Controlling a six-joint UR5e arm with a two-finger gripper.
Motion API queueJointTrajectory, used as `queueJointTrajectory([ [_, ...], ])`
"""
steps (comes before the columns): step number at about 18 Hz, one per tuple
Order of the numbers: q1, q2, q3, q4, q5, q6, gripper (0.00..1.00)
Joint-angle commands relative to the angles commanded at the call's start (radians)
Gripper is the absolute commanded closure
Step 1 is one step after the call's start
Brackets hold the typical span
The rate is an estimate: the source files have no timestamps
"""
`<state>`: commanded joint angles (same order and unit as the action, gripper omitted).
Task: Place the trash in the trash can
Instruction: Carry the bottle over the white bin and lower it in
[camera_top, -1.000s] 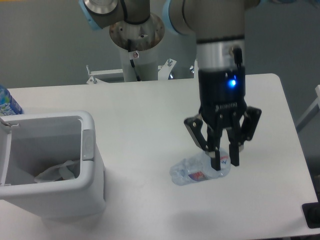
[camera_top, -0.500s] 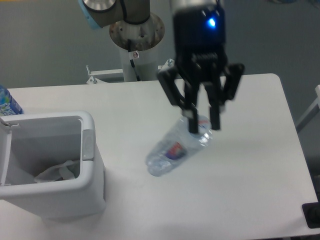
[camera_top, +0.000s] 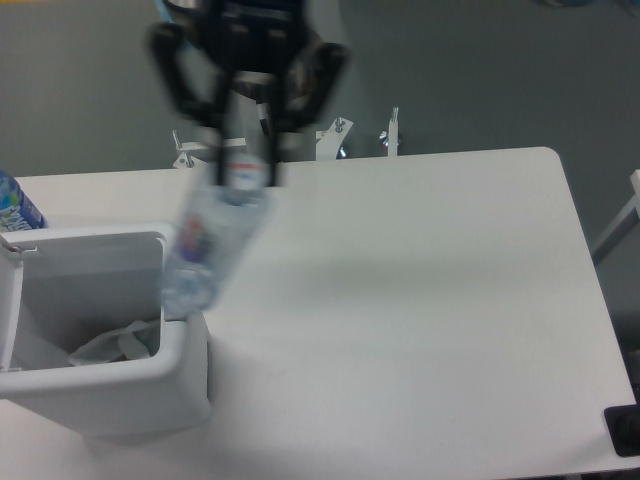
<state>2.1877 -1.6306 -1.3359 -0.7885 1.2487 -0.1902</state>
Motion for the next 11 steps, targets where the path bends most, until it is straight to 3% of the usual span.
queueJointTrajectory([
  [11, -0.065, -0.057, -0.078, 0.002, 0.0, 0.029, 0.88],
])
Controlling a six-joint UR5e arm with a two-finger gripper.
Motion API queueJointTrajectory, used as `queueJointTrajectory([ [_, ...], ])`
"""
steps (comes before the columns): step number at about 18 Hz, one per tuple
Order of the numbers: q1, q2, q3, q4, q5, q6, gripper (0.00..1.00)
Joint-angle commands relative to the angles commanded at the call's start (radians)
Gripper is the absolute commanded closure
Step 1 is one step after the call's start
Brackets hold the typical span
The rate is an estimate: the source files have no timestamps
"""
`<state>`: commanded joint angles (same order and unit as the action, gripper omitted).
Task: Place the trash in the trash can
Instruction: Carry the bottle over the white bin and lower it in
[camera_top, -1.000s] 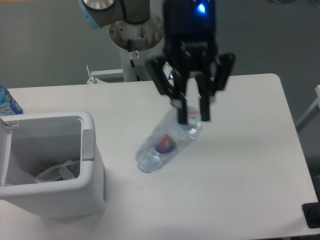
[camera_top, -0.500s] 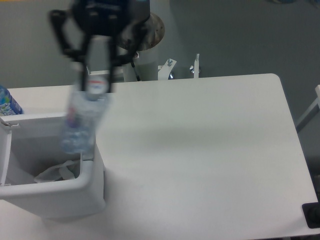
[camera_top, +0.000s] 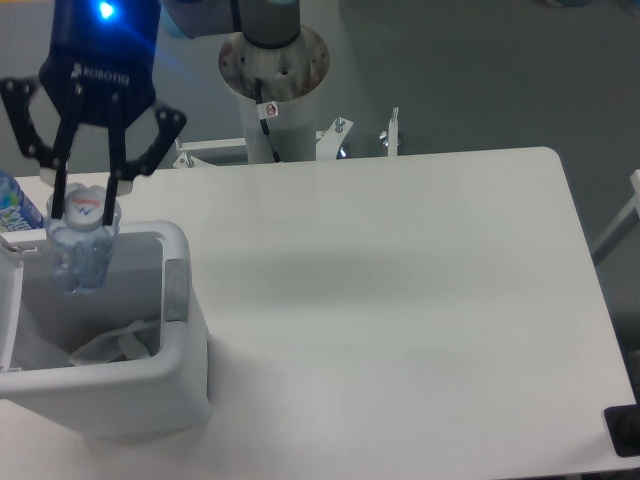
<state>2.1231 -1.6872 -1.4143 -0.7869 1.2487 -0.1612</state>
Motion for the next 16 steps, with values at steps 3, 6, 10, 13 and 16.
queueJointTrajectory([
  [3, -0.009, -0.037, 0.002, 0.0, 0.003, 0.011, 0.88],
  [6, -0.012, -0.058, 0.0, 0.0, 0.005, 0.009, 0.88],
  [10, -0.026, -0.065, -0.037, 0.002, 0.005, 0.011, 0.88],
  [13, -0.037, -0.065, -0.067, 0.002, 0.005, 0.012, 0.88],
  [16, -0.04, -0.065, -0.087, 0.002, 0.005, 0.012, 0.83],
])
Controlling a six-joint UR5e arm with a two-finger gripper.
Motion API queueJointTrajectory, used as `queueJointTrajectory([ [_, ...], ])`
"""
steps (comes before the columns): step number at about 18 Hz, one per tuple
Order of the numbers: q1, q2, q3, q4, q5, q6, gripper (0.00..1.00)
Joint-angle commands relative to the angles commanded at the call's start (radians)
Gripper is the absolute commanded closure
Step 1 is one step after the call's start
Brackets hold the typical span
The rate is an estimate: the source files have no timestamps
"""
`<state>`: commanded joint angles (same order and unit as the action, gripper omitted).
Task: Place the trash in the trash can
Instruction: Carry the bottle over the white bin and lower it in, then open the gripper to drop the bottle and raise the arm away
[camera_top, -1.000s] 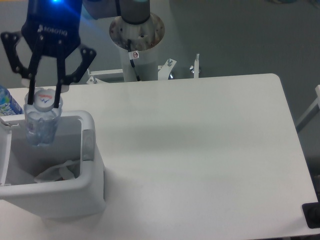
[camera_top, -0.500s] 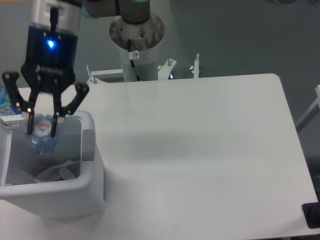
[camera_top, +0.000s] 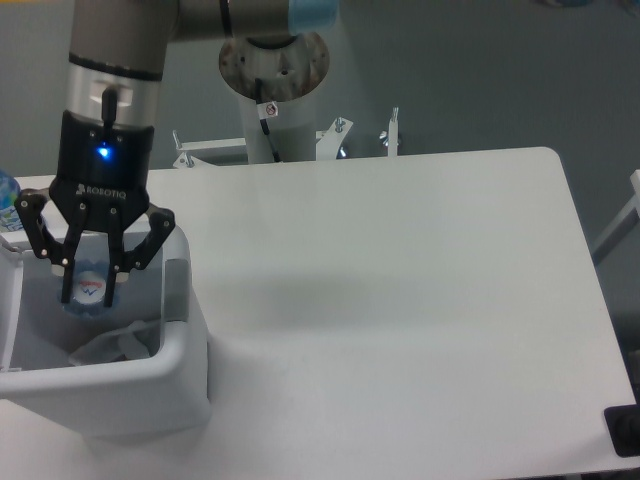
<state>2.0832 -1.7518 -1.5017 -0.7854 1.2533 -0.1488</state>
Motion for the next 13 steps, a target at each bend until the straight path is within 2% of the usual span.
queueJointTrajectory([
  [1, 0.0, -0.002, 0.0, 0.0, 0.0, 0.0, 0.71],
  [2, 0.0, -0.003, 0.001, 0.002, 0.0, 0.005, 0.45],
  [3, 0.0, -0.006, 0.008, 0.003, 0.002, 0.029, 0.08],
  [4, 0.0, -0.005, 0.011, -0.001, 0.002, 0.06, 0.0],
  [10, 0.009, 0.005, 0.026, 0.0, 0.009, 0.104, 0.0],
  [13, 0.066, 0.008, 0.037, -0.003, 0.076, 0.175, 0.0],
])
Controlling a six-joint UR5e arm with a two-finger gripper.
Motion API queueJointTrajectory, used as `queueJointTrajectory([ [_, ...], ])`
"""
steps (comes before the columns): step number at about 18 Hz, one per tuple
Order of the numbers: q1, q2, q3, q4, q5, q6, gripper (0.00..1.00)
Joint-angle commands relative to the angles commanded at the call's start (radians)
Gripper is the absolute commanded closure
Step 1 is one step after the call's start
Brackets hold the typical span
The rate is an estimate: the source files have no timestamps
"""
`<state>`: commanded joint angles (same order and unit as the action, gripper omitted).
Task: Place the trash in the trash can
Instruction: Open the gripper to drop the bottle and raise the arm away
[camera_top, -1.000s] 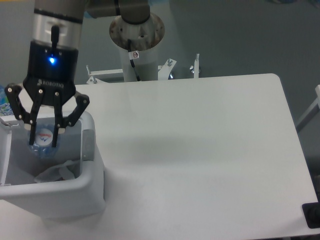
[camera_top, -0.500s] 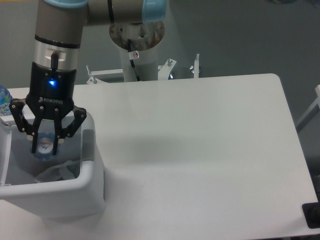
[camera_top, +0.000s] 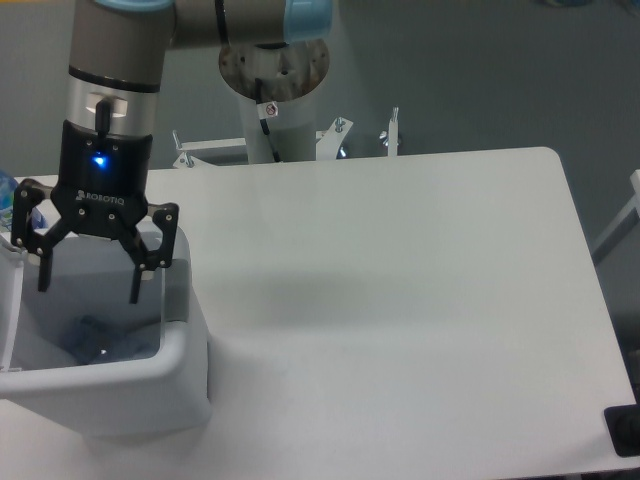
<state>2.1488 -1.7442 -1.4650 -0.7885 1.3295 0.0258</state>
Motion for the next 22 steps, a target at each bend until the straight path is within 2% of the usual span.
queueJointTrajectory([
  [2, 0.049, 0.006, 0.009, 0.0, 0.1, 0.02, 0.0],
  [5, 0.143, 0.003, 0.031, -0.002, 0.142, 0.051, 0.0],
  [9, 0.255, 0.006, 0.017, -0.018, 0.143, 0.279, 0.0],
  [11, 0.296, 0.008, 0.011, -0.067, 0.143, 0.373, 0.0],
  [13, 0.318, 0.017, 0.011, -0.162, 0.158, 0.469, 0.0],
  [16, 0.356, 0.034, 0.009, -0.28, 0.255, 0.705, 0.0],
  [19, 0.382, 0.034, 0.009, -0.29, 0.306, 0.818, 0.0],
  [22, 0.405, 0.034, 0.009, -0.291, 0.307, 0.826, 0.0],
])
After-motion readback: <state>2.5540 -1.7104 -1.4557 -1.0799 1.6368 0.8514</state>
